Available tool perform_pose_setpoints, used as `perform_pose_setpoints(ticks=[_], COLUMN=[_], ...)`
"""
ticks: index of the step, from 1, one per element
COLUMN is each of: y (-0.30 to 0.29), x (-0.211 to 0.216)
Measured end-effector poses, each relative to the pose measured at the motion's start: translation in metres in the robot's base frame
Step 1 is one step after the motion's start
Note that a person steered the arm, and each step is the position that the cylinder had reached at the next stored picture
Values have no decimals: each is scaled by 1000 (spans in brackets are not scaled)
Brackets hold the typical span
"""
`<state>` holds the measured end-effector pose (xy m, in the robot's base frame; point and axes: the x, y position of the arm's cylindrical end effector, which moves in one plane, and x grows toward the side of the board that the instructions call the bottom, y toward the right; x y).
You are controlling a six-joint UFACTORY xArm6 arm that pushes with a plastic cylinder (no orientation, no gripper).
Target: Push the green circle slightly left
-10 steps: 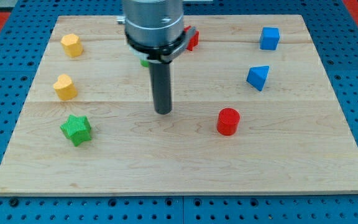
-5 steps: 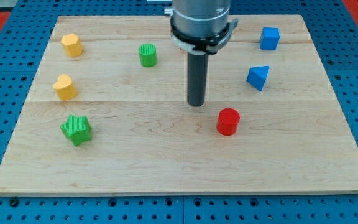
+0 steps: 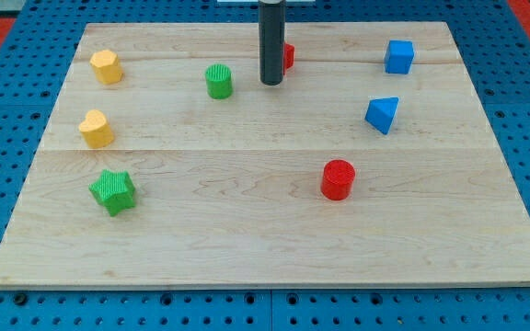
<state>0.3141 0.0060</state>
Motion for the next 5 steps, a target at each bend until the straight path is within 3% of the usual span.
perform_pose_setpoints(ticks=[5], y=[-36], x=[-22])
